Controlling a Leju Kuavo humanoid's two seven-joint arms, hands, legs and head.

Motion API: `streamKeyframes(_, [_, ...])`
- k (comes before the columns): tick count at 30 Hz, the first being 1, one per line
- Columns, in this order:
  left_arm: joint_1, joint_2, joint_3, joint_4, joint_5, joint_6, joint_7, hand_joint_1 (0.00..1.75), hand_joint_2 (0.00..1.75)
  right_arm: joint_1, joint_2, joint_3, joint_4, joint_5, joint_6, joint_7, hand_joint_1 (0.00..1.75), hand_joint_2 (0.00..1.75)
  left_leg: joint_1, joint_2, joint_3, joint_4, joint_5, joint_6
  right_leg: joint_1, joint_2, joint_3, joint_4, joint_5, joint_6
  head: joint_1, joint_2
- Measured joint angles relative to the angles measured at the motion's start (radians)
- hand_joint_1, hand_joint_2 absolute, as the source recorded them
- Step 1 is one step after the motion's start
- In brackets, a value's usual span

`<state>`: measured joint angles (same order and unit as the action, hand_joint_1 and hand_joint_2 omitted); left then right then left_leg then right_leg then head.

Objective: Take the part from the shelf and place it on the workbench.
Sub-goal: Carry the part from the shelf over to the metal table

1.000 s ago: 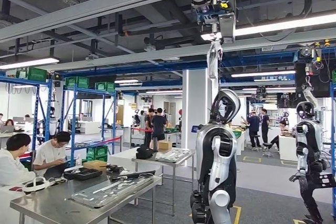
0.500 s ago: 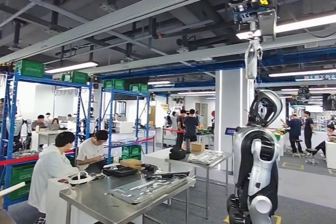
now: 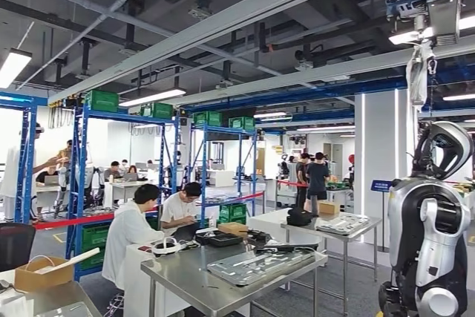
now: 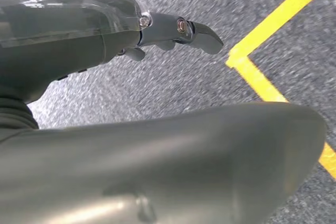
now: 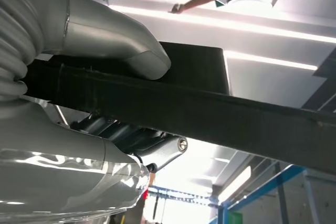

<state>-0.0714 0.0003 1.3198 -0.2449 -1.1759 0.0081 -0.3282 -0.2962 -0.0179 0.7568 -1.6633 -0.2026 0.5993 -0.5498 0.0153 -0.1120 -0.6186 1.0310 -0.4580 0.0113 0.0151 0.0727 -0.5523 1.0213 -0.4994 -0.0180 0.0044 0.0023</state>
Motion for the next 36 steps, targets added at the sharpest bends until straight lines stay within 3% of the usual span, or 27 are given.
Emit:
streamKeyframes(1, [0.002, 0.0, 0.0, 0.0, 0.0, 0.0, 0.0, 0.0, 1.75, 0.0, 0.001, 0.0, 0.0, -0.002, 0.002, 0.0, 1.75, 1.75, 0.001, -0.003, -0.003, 0.0, 0.001, -0.004, -0.002, -0.012, 0.004, -0.009, 0.001, -0.001, 0.0, 0.0])
streamKeyframes(3, [0.005, 0.001, 0.001, 0.0, -0.001, 0.001, 0.001, 0.0, 1.75, 0.0, 0.004, 0.0, -0.002, -0.006, 0.005, 0.001, 1.75, 1.75, -0.003, 0.027, -0.014, 0.02, -0.017, -0.011, -0.006, -0.036, 0.013, -0.032, 0.006, -0.005, 0.0, 0.0])
streamKeyframes(5, [0.003, 0.002, 0.001, 0.0, -0.003, 0.001, 0.001, 0.0, 1.75, 0.001, 0.007, 0.0, -0.003, -0.009, 0.008, 0.002, 1.75, 1.75, -0.005, 0.076, -0.056, 0.112, -0.073, -0.02, -0.007, -0.063, 0.018, -0.043, 0.01, -0.009, 0.0, 0.0])
streamKeyframes(7, [0.0, 0.004, 0.001, 0.0, -0.006, 0.0, 0.004, 0.0, 1.75, 0.005, 0.007, 0.001, -0.002, -0.011, 0.009, 0.003, 1.75, 1.75, 0.001, 0.094, -0.108, 0.228, -0.122, -0.03, -0.008, -0.092, 0.017, -0.043, 0.009, -0.009, 0.0, 0.0])
streamKeyframes(8, [0.001, 0.004, 0.001, 0.0, -0.008, 0.0, 0.006, 0.0, 1.75, 0.006, 0.007, 0.001, -0.001, -0.012, 0.01, 0.004, 1.75, 1.75, 0.005, 0.099, -0.115, 0.248, -0.122, -0.035, -0.008, -0.105, 0.016, -0.043, 0.009, -0.008, 0.0, 0.0])
streamKeyframes(9, [0.002, 0.004, 0.001, 0.0, -0.009, 0.0, 0.008, 0.0, 1.75, 0.006, 0.007, 0.002, 0.0, -0.013, 0.011, 0.004, 1.75, 1.75, 0.009, 0.104, -0.102, 0.228, -0.104, -0.039, -0.009, -0.117, 0.017, -0.042, 0.007, -0.006, 0.0, 0.0])
streamKeyframes(11, [0.005, 0.004, 0.001, 0.0, -0.011, -0.001, 0.01, 0.0, 1.75, 0.005, 0.007, 0.002, 0.001, -0.015, 0.014, 0.005, 1.75, 1.75, 0.016, 0.133, -0.032, 0.104, -0.046, -0.048, -0.012, -0.138, 0.019, -0.037, 0.001, 0.004, 0.0, 0.0])
streamKeyframes(12, [0.003, 0.004, 0.001, 0.0, -0.012, -0.001, 0.012, 0.0, 1.75, 0.004, 0.007, 0.003, 0.002, -0.016, 0.014, 0.006, 1.75, 1.75, 0.015, 0.147, -0.002, 0.047, -0.027, -0.047, -0.011, -0.147, 0.02, -0.033, -0.003, 0.011, 0.0, 0.0])
streamKeyframes(14, [0.002, 0.003, 0.001, 0.0, -0.012, -0.001, 0.013, 0.0, 1.75, 0.002, 0.007, 0.003, 0.002, -0.017, 0.015, 0.007, 1.75, 1.75, 0.01, 0.158, 0.022, -0.001, -0.018, -0.034, -0.008, -0.16, 0.021, -0.027, -0.008, 0.023, 0.0, 0.0])
streamKeyframes(16, [0.005, 0.003, 0.001, 0.0, -0.012, 0.0, 0.015, 0.0, 1.75, 0.001, 0.007, 0.004, 0.002, -0.017, 0.015, 0.007, 1.75, 1.75, 0.004, 0.142, 0.02, -0.002, -0.018, -0.016, -0.01, -0.171, 0.023, -0.026, -0.01, 0.031, 0.0, 0.0])
streamKeyframes(17, [0.007, 0.003, 0.001, 0.0, -0.012, 0.0, 0.016, 0.0, 1.75, 0.0, 0.007, 0.004, 0.003, -0.018, 0.015, 0.007, 1.75, 1.75, 0.003, 0.135, 0.019, -0.002, -0.016, -0.01, -0.013, -0.168, 0.024, -0.023, -0.015, 0.036, 0.0, 0.0])
streamKeyframes(19, [0.007, 0.004, 0.001, 0.0, -0.012, 0.0, 0.019, 0.0, 1.75, -0.001, 0.007, 0.004, 0.003, -0.02, 0.016, 0.007, 1.75, 1.75, 0.002, 0.12, 0.019, -0.004, -0.013, 0.002, -0.019, -0.132, 0.007, 0.024, -0.052, 0.042, 0.0, 0.0])
streamKeyframes(21, [0.004, 0.004, 0.001, 0.0, -0.012, -0.001, 0.021, 0.0, 1.75, -0.001, 0.007, 0.004, 0.004, -0.026, 0.018, 0.009, 1.75, 1.75, -0.001, 0.103, 0.018, -0.004, -0.011, 0.011, -0.02, -0.09, -0.047, 0.146, -0.118, 0.042, 0.0, 0.0])
streamKeyframes(22, [0.003, 0.004, 0.001, 0.0, -0.012, -0.001, 0.022, 0.0, 1.75, -0.001, 0.006, 0.004, 0.005, -0.029, 0.018, 0.011, 1.75, 1.75, -0.004, 0.093, 0.018, -0.004, -0.011, 0.014, -0.019, -0.082, -0.081, 0.216, -0.145, 0.039, 0.0, 0.0])
streamKeyframes(23, [0.003, 0.004, 0.001, 0.0, -0.012, -0.001, 0.023, 0.0, 1.75, -0.001, 0.006, 0.004, 0.007, -0.031, 0.019, 0.013, 1.75, 1.75, -0.008, 0.082, 0.018, -0.004, -0.01, 0.016, -0.018, -0.078, -0.106, 0.265, -0.156, 0.035, 0.0, 0.0])
streamKeyframes(24, [0.003, 0.004, 0.001, 0.0, -0.012, -0.001, 0.023, 0.0, 1.75, -0.001, 0.006, 0.004, 0.009, -0.032, 0.019, 0.014, 1.75, 1.75, -0.012, 0.07, 0.018, -0.004, -0.009, 0.017, -0.015, -0.076, -0.117, 0.281, -0.149, 0.029, 0.0, 0.0])
streamKeyframes(25, [0.003, 0.004, 0.001, 0.0, -0.012, -0.001, 0.024, 0.0, 1.75, -0.001, 0.006, 0.004, 0.01, -0.033, 0.02, 0.015, 1.75, 1.75, -0.015, 0.058, 0.018, -0.004, -0.009, 0.018, -0.011, -0.072, -0.11, 0.256, -0.124, 0.02, 0.0, 0.0])
streamKeyframes(26, [0.004, 0.003, 0.001, 0.0, -0.012, -0.001, 0.024, 0.0, 1.75, -0.002, 0.006, 0.004, 0.011, -0.034, 0.02, 0.015, 1.75, 1.75, -0.016, 0.046, 0.019, -0.004, -0.008, 0.019, -0.005, -0.064, -0.087, 0.198, -0.086, 0.011, 0.0, 0.0])
streamKeyframes(28, [0.003, -0.001, 0.001, 0.0, -0.012, -0.004, 0.024, 0.0, 1.75, -0.005, 0.007, 0.004, 0.011, -0.037, 0.02, 0.017, 1.75, 1.75, -0.014, 0.022, 0.018, -0.004, -0.007, 0.019, 0.005, -0.016, -0.028, 0.059, -0.017, -0.009, 0.0, 0.0])
streamKeyframes(30, [0.003, -0.006, 0.001, 0.0, -0.012, -0.007, 0.024, 0.0, 1.75, -0.01, 0.007, 0.004, 0.011, -0.04, 0.02, 0.019, 1.75, 1.75, -0.006, 0.002, 0.012, -0.005, -0.002, 0.013, 0.011, 0.021, -0.003, -0.006, 0.007, -0.018, 0.0, 0.0])
streamKeyframes(32, [0.006, -0.007, 0.001, 0.0, -0.012, -0.009, 0.024, 0.0, 1.75, -0.014, 0.008, 0.004, 0.011, -0.041, 0.02, 0.021, 1.75, 1.75, -0.001, -0.019, 0.007, -0.01, 0.004, 0.003, 0.012, 0.006, 0.002, -0.021, 0.011, -0.018, 0.0, 0.001])
streamKeyframes(33, [0.008, -0.007, 0.002, 0.0, -0.012, -0.01, 0.024, 0.0, 1.75, -0.016, 0.01, 0.005, 0.011, -0.041, 0.02, 0.023, 1.75, 1.75, -0.002, -0.016, 0.006, -0.012, 0.005, 0.0, 0.009, -0.007, 0.007, -0.033, 0.015, -0.017, 0.0, 0.0])
streamKeyframes(34, [0.008, -0.007, 0.002, 0.0, -0.012, -0.01, 0.024, 0.0, 1.75, -0.018, 0.012, 0.005, 0.011, -0.042, 0.02, 0.023, 1.75, 1.75, -0.005, 0.004, 0.001, -0.004, -0.005, -0.003, 0.006, -0.022, 0.014, -0.047, 0.019, -0.017, 0.0, 0.0])
streamKeyframes(36, [0.005, -0.007, 0.002, 0.0, -0.012, -0.01, 0.024, 0.0, 1.75, -0.018, 0.015, 0.005, 0.011, -0.043, 0.021, 0.024, 1.75, 1.75, -0.007, 0.063, -0.035, 0.072, -0.055, -0.011, 0.002, -0.053, 0.022, -0.066, 0.026, -0.015, 0.0, 0.0])
